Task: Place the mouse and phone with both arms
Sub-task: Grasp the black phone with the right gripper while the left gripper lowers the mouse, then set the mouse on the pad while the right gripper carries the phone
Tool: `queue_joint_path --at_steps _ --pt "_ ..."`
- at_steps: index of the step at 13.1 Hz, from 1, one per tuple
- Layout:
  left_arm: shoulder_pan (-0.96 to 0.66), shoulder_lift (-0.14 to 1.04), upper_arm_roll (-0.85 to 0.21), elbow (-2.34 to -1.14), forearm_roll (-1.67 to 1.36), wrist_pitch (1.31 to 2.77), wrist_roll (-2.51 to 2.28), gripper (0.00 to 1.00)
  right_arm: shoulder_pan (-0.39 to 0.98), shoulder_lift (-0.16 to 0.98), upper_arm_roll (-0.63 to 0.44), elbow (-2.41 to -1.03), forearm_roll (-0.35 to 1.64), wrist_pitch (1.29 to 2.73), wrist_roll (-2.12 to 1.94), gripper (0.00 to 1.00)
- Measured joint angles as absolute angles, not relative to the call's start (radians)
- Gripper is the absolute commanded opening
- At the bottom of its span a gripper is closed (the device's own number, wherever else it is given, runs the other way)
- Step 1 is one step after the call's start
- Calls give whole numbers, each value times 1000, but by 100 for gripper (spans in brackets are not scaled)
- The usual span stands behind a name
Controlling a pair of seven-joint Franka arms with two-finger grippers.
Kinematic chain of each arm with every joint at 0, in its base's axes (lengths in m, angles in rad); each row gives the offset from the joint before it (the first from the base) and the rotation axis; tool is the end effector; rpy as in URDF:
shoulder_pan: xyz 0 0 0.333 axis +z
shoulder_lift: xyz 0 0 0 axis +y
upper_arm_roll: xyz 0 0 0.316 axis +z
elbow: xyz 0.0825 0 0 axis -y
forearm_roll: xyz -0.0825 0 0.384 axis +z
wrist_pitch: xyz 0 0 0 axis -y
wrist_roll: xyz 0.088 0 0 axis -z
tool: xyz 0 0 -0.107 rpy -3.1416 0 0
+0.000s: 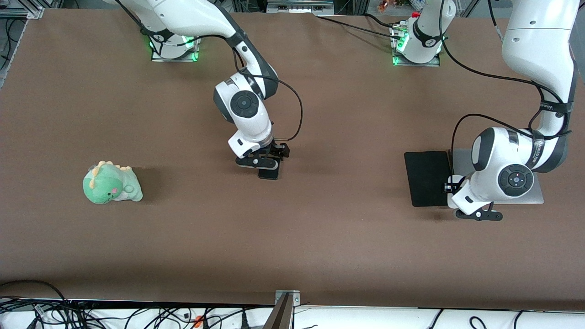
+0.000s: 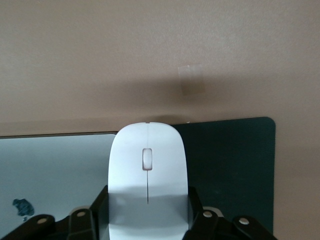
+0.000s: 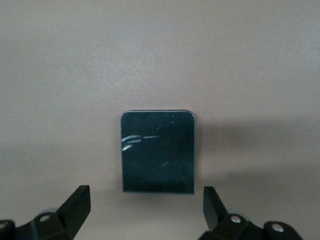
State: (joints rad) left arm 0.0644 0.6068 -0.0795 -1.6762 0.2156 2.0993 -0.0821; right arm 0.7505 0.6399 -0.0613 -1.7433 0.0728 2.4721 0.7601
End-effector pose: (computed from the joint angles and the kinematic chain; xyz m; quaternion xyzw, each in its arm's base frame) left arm 0.6604 0.0053 0.2372 -0.9936 0.0242 0.0862 0.0688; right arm 0.5194 0.4328 0.2171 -0.9974 0.0560 -0.0301 0.0344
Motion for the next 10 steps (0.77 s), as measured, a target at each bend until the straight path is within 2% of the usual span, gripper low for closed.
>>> queue_joint_path --at_steps 4,7,10 --pt "64 606 -83 -1743 216 2167 -155 17 754 686 -73 -1744 -1 2511 781 100" --pt "64 601 -84 -1818 216 2272 -199 17 757 700 -75 -1744 -4 2541 788 100" --pt "64 559 -91 -1901 216 2317 -249 17 765 712 -75 -1741 -4 2556 798 100"
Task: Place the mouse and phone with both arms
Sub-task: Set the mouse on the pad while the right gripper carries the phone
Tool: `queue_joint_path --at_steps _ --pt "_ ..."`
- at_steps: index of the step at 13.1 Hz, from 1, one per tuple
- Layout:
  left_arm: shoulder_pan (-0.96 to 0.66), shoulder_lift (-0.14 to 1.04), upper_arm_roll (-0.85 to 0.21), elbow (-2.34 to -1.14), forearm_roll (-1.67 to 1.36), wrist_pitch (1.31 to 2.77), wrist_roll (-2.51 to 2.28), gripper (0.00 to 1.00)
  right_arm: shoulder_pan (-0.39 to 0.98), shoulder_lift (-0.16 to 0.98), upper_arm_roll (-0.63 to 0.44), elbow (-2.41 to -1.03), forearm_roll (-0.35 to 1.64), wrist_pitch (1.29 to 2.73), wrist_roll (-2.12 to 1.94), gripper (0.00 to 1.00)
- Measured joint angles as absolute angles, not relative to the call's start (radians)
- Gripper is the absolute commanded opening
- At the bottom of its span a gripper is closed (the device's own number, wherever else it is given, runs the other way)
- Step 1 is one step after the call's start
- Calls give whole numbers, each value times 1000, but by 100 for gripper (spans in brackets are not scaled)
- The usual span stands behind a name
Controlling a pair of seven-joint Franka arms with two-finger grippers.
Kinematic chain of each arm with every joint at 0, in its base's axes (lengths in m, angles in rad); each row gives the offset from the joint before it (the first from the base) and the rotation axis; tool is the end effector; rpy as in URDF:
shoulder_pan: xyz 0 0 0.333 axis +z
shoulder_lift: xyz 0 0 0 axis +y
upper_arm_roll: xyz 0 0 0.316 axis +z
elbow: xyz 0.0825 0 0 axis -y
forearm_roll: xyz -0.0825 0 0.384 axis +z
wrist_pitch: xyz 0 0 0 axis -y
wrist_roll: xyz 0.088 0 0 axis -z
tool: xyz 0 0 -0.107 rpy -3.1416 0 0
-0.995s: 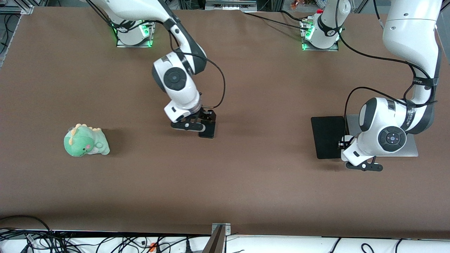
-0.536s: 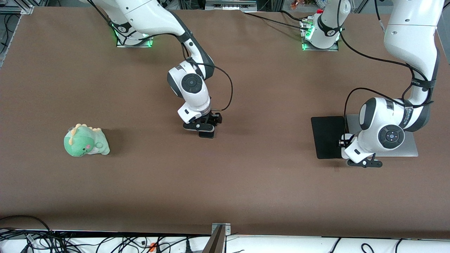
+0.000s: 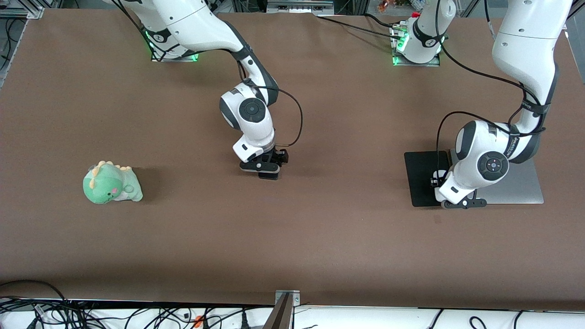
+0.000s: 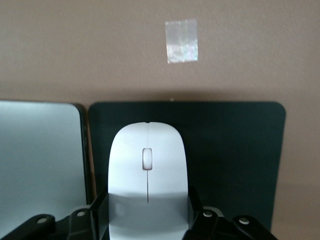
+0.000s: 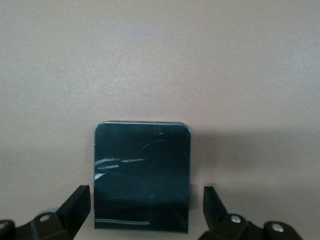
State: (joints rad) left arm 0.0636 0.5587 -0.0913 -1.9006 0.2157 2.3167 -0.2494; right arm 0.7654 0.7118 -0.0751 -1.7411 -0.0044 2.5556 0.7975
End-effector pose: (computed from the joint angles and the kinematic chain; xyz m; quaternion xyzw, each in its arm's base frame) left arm 0.6160 -0.0112 0.1942 -0.9958 -0.0372 0.0609 0.0582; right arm 0.5177 0.4337 0.1780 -0.9975 0.0414 -0.0556 0.0167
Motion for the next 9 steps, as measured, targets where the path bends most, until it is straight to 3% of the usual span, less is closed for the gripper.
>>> queue_joint_path --at_steps 4,5,6,7,9 --pt "59 526 -104 -1935 216 2317 -279 36 766 717 -76 -1740 -5 2564 803 98" --pt "58 526 -104 -1940 216 2317 -282 51 766 720 -76 -1740 -5 2568 804 94" --pt "58 526 -104 -1945 216 2317 -284 83 766 723 -76 -1740 -5 2573 804 87" --pt "58 527 -104 -1949 216 2318 -285 100 766 725 -76 -1740 -5 2576 804 79" --pt "59 528 -103 -1951 216 2319 -287 100 766 726 -76 -1740 -5 2578 805 68"
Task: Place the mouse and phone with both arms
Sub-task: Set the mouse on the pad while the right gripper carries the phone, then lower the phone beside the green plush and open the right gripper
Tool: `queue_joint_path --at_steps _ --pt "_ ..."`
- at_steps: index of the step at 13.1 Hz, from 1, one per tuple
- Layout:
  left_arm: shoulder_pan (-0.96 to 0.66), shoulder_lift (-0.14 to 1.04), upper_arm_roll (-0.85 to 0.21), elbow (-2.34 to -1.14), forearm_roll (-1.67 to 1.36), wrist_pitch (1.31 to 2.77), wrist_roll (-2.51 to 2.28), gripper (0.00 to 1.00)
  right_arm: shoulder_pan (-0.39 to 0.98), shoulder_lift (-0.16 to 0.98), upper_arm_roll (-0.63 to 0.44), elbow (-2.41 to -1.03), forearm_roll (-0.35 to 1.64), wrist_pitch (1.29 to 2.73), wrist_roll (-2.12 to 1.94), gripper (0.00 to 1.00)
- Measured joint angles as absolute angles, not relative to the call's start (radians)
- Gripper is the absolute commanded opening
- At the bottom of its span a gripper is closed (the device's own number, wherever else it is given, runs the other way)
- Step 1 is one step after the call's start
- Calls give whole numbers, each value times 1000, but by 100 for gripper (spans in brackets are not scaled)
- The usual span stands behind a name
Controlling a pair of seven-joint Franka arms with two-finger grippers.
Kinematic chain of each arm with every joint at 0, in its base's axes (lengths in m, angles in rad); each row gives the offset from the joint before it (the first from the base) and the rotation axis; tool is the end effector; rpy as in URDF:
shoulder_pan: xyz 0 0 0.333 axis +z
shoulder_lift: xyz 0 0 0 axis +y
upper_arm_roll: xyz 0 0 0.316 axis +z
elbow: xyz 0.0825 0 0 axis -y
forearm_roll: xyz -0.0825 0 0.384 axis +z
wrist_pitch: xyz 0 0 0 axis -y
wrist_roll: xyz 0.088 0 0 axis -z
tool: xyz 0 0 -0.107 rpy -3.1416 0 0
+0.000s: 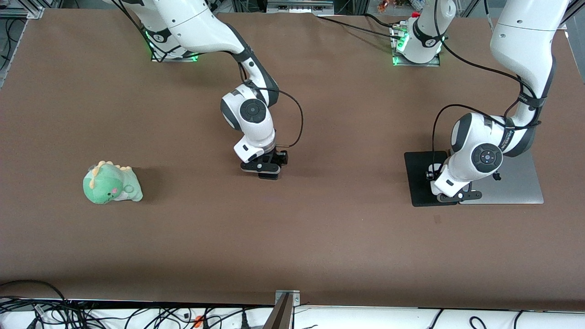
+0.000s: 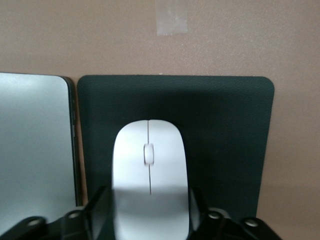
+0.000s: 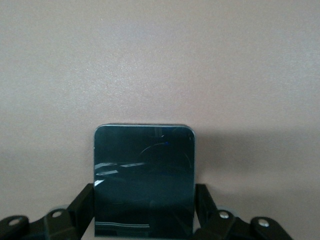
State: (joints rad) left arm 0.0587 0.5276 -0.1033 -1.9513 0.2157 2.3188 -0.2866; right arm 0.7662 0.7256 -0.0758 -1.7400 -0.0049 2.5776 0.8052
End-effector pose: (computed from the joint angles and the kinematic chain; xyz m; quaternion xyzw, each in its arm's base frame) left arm 0.6018 -0.0217 0.1945 -0.9949 -0.0461 0.0679 0.0586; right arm 0.5179 0.4340 0.1714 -0.9971 0.0444 -0.0594 0.0196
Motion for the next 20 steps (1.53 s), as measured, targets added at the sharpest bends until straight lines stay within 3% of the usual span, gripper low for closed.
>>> queue_joint_path --at_steps 2,6,11,15,17,20 --pt "60 527 -102 -1950 216 2320 -288 100 766 726 -76 -1740 -5 2578 806 57" --pt "61 482 -102 -1897 216 2240 -288 100 766 721 -101 -1733 -15 2558 763 57" --pt "58 423 -111 -1634 216 1859 -227 100 724 627 -218 -1718 -15 2372 464 57" --pt "62 413 -110 -1397 216 1616 -59 100 545 529 -228 -1842 -3 2353 152 57" --pt "75 398 -106 -1312 210 1543 13 100 466 496 -228 -1916 49 2366 14 57" --pt "98 356 -87 -1291 108 1524 39 100 413 485 -228 -1989 69 2425 -51 57"
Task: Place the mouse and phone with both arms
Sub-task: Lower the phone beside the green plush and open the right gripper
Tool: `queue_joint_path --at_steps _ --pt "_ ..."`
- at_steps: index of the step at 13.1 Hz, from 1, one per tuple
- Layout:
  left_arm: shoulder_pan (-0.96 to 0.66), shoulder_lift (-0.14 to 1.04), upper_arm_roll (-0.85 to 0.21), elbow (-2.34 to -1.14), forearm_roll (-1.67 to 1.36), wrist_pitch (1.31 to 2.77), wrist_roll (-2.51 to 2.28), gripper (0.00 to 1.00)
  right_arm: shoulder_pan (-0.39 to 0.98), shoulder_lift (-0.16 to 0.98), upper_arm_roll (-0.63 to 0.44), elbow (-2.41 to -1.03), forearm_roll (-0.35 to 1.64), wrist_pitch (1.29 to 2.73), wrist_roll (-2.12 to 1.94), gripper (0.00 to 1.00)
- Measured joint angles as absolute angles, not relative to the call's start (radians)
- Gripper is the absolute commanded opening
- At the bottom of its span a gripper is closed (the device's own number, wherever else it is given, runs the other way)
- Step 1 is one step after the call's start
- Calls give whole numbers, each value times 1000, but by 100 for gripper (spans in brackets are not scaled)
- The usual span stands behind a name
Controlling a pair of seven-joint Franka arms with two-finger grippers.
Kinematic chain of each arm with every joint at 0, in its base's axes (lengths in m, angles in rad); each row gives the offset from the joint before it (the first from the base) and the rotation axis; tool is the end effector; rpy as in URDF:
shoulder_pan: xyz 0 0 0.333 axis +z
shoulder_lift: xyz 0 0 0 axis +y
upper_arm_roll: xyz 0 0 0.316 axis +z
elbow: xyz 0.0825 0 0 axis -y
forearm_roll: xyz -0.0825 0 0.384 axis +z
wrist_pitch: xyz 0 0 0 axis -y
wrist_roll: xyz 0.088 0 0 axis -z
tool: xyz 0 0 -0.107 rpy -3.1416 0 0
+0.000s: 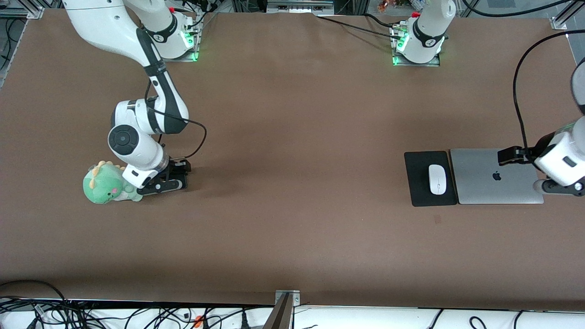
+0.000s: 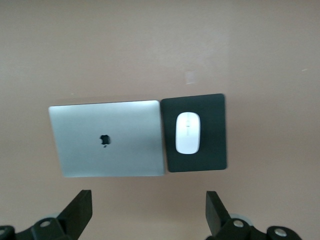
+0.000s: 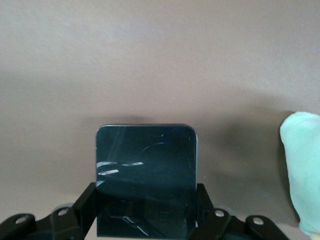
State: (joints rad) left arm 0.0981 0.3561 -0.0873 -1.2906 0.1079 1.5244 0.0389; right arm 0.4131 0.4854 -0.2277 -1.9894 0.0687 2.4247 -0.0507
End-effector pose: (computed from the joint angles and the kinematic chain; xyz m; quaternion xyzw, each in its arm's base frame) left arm 0.6503 0.0288 0.5376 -0.9973 0.0130 0.0614 0.0371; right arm 0.5955 0.1155 0.2191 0.9940 0.1032 -0.0158 0.0320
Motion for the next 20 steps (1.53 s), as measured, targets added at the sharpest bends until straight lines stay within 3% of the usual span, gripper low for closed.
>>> queue_joint_path --at_steps 2,4,9,10,11,12,18,20 --pt "80 321 -39 -1308 91 1537 50 100 411 486 -225 -2029 69 2484 -51 57" --pt "35 241 20 -1418 85 1613 52 100 405 486 -224 -2058 70 2522 -51 57" --pt "-13 47 57 -1673 75 1763 47 100 367 512 -225 -2069 136 2575 -51 58" --pt "-14 36 61 -1689 74 1771 48 100 366 523 -225 -2069 160 2584 -51 63" --pt "-15 31 62 -1696 74 1769 49 100 366 531 -224 -2069 174 2590 -51 85" --pt "-16 32 62 -1698 74 1760 49 100 366 531 -224 -2069 178 2592 -51 100" --pt "-22 30 64 -1685 74 1699 173 100 368 486 -215 -2032 180 2587 -47 100" --pt "-19 30 66 -1684 74 1697 179 100 373 423 -206 -1991 181 2460 -23 100"
